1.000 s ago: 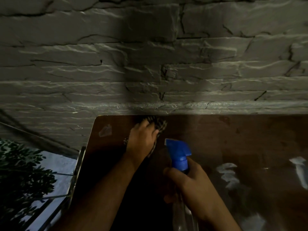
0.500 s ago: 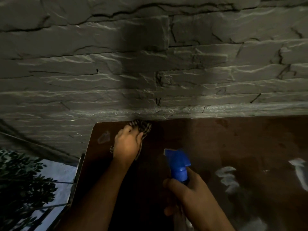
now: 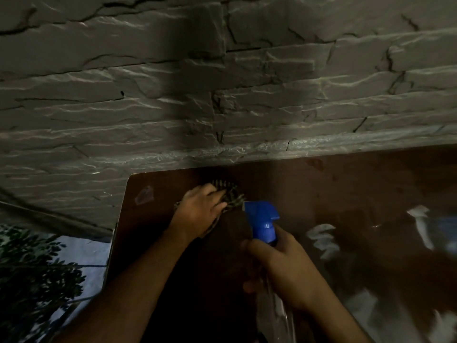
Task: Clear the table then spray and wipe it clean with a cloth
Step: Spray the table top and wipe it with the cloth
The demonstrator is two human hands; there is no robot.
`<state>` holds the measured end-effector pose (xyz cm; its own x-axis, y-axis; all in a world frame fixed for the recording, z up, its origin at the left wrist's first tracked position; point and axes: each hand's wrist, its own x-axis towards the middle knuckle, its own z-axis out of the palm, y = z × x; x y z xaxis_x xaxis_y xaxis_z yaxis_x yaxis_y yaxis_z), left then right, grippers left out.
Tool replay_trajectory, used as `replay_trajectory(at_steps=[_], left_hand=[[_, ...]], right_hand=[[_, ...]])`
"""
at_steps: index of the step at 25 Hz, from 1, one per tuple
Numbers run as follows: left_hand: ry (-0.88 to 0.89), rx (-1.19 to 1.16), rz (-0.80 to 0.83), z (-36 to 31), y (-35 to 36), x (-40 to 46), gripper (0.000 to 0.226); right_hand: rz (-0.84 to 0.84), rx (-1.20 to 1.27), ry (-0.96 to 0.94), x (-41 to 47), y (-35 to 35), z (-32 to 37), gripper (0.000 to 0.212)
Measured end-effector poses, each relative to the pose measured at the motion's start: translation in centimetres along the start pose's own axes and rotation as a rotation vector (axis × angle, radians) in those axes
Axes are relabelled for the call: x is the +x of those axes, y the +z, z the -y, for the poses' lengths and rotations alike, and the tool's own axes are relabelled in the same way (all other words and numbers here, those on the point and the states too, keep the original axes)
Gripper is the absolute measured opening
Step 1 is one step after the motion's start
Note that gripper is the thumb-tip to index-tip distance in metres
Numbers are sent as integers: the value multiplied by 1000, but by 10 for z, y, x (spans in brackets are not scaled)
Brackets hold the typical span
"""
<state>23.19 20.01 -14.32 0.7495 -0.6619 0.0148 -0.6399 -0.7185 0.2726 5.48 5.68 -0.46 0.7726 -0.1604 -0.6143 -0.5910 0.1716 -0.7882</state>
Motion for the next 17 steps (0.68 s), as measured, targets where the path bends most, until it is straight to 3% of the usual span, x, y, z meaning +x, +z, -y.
replay_trajectory(at_steps=[2, 3, 6, 7, 10, 14, 17], left_hand=[[-332, 23, -148, 11, -6, 12, 34], [-409, 38, -147, 6, -9, 21, 35], [-127, 119, -29, -19, 6, 16, 38], [-106, 132, -28, -14, 3, 12, 36], [-407, 133, -123, 8, -16, 21, 34], [-192, 147, -95, -12, -5, 1, 32], [-425, 150, -184, -9, -6, -5, 32]], right_hand=[[-11, -22, -12, 0, -5, -1, 16], [-17, -32, -13, 0, -8, 0, 20], [-9, -35, -7, 3, -17, 3, 26], [-4, -33, -11, 2, -20, 4, 24], [-4, -47, -12, 1, -24, 2, 19], [-62, -107, -42, 11, -26, 17, 25], [-110, -145, -106, 22, -28, 30, 22]])
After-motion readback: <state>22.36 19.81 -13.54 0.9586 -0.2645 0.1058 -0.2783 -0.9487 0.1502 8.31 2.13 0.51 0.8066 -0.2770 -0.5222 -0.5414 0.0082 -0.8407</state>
